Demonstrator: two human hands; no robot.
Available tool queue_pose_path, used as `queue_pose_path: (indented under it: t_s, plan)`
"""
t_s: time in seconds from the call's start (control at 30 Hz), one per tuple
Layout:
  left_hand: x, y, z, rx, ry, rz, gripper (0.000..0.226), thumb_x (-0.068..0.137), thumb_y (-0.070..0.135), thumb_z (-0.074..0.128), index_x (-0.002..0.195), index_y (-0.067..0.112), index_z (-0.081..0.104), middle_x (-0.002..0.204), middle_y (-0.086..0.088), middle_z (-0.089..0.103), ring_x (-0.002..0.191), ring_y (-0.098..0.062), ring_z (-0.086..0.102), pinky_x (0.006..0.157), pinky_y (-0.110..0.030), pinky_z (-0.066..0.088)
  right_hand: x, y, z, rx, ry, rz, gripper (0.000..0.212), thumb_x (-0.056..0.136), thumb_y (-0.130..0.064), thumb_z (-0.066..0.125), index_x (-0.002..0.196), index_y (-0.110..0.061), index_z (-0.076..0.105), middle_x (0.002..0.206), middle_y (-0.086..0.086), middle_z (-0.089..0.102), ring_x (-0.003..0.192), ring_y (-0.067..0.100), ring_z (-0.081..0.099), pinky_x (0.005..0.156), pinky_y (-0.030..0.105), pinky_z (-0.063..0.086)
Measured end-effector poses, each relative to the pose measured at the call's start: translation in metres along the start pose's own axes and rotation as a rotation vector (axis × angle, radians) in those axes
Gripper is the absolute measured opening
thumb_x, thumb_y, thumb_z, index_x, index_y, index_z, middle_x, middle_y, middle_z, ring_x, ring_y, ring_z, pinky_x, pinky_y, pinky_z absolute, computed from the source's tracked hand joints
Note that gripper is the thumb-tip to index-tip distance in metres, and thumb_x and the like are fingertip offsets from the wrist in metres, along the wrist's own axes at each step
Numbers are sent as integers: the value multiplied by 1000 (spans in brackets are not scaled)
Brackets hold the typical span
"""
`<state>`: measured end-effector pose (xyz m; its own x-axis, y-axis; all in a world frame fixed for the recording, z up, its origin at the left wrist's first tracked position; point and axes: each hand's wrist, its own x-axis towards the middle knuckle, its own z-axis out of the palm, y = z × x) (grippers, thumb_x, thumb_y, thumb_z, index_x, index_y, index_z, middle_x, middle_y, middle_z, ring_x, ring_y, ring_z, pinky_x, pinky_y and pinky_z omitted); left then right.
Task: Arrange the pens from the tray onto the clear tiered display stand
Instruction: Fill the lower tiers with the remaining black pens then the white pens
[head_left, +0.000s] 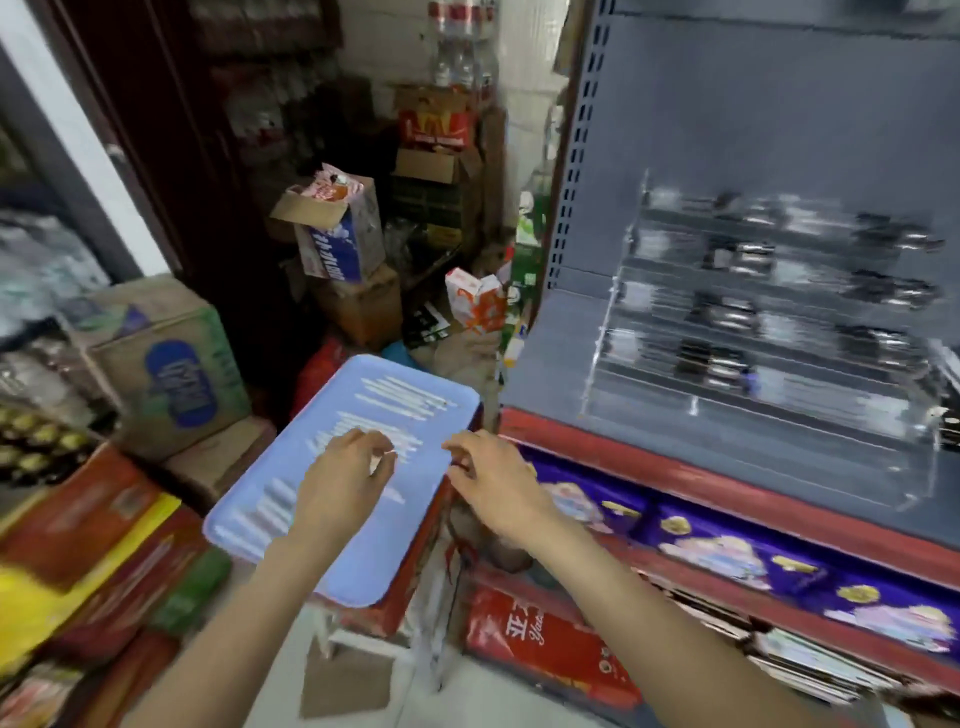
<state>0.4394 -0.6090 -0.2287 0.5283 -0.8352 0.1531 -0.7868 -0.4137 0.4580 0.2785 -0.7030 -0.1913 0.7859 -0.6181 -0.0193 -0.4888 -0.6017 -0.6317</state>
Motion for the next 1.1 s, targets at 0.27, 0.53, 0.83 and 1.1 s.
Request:
queue_pose_path:
  t_s: [0.27, 0.53, 0.83, 1.1]
  plan:
    - [-15, -176, -4, 203, -412, 27, 53, 98, 23, 42, 146, 11, 25, 155, -9, 20, 143, -22, 21, 115, -35, 22, 56, -40, 145, -60, -288, 141, 53, 99, -21, 44, 147, -12, 25, 155, 8, 24, 141, 23, 25, 114, 33, 21]
    - [-28, -212, -1, 231, -595, 48, 62, 101, 35, 29, 149, 18, -6, 157, 1, -12, 146, -18, -9, 117, -38, 4, 78, -58, 208, -210, -205, 155, 33, 99, -19, 43, 131, -13, 50, 133, 10, 43, 124, 26, 39, 96, 40, 41]
    - [-20, -226, 4, 25, -378, 47, 50, 95, 23, 50, 142, 15, 36, 154, -4, 23, 142, -23, 23, 111, -34, 27, 103, -59, 214, -286, -218, 272, 17, 95, -18, 54, 101, -3, 58, 114, 15, 43, 108, 32, 45, 90, 40, 44]
    - [-8, -224, 3, 68, -318, 59, 23, 90, 25, 57, 113, 21, 63, 120, -3, 47, 114, -24, 43, 89, -32, 33, 109, -59, 208, -248, -323, 350, 22, 95, -16, 52, 77, -9, 42, 113, 14, 40, 111, 31, 44, 91, 39, 45]
